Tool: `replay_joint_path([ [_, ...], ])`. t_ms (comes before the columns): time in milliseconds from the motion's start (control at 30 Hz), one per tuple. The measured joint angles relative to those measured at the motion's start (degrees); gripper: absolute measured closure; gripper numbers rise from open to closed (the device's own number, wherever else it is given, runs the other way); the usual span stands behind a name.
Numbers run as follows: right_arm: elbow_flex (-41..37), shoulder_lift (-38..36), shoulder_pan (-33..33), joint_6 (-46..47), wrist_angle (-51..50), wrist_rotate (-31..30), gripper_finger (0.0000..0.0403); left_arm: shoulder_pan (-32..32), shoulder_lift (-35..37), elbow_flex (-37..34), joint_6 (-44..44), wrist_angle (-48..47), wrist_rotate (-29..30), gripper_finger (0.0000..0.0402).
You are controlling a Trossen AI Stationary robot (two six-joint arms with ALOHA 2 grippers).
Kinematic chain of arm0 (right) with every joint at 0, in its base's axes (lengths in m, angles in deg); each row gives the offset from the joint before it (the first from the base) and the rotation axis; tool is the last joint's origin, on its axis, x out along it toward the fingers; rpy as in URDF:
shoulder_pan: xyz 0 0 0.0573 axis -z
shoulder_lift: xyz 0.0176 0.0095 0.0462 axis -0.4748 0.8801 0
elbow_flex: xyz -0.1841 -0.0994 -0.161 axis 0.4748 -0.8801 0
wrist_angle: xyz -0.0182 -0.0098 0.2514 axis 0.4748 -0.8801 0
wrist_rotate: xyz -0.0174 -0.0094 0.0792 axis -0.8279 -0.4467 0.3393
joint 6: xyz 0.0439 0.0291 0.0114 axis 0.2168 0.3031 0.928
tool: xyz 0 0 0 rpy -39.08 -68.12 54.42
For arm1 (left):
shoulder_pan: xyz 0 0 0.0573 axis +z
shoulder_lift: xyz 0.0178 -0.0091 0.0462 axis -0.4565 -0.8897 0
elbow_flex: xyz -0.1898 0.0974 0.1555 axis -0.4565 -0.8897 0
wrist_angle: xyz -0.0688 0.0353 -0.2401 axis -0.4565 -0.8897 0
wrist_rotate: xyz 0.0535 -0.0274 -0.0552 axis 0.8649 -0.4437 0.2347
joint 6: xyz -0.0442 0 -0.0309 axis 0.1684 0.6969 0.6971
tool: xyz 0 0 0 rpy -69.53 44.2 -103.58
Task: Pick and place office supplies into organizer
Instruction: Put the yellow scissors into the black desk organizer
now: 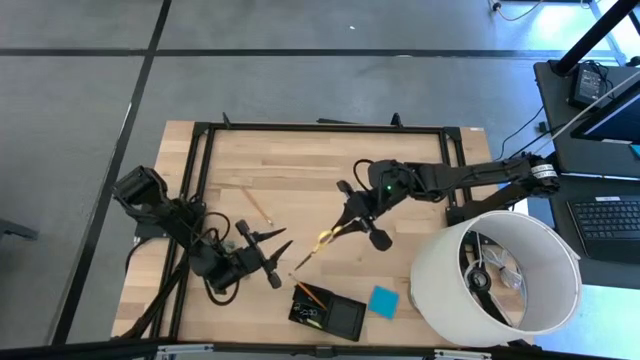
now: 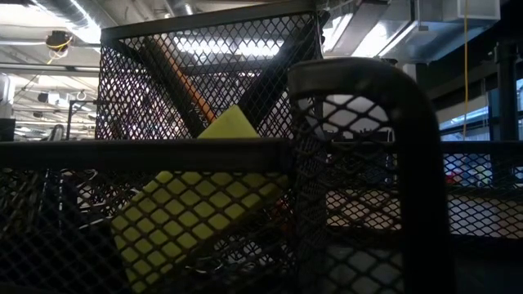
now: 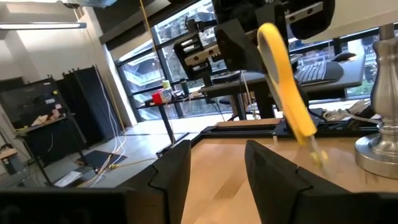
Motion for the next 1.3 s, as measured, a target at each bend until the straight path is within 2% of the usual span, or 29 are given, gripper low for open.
replay_joint_path([
  [133, 0.03, 0.0, -0.76, 0.09, 0.58, 2.22, 0.037, 0.07, 0.0, 0.0, 0.04, -0.02, 0.0, 0.0262],
  [400, 0.44, 0.0, -3.56, -0.34, -0.27, 2.32, 0.037, 0.17, 0.0, 0.0, -1.34, -0.07, -0.02, 0.0268],
  [567, 5.93, 1.77, -5.42, -5.24, -8.3, 2.2, 0.037, 0.28, 0.0, 0.0, -1.41, -0.16, -0.01, 0.0268],
  [767, 13.91, 7.87, -7.92, -11.94, -17.62, 2.23, 0.037, 0.33, 0.0, -0.05, -1.45, -0.24, 0.96, 0.027],
  [933, 18.36, 13.33, -9.33, -15.99, -21.11, 1.94, 0.037, 0.33, 0.0, -0.06, -1.45, -0.48, 1.31, 0.0271],
  [1100, 21.31, 16.66, -11.21, -21.16, -25.17, -5.9, 0.037, 0.33, 0.0, -0.04, -1.45, -0.55, 1.78, 0.0272],
  [1300, 21.76, 17.95, -12.4, -21.45, -25.23, -6.32, 0.037, 0.33, 0.0, -0.06, -1.47, -1.77, 2.6, 0.0272],
])
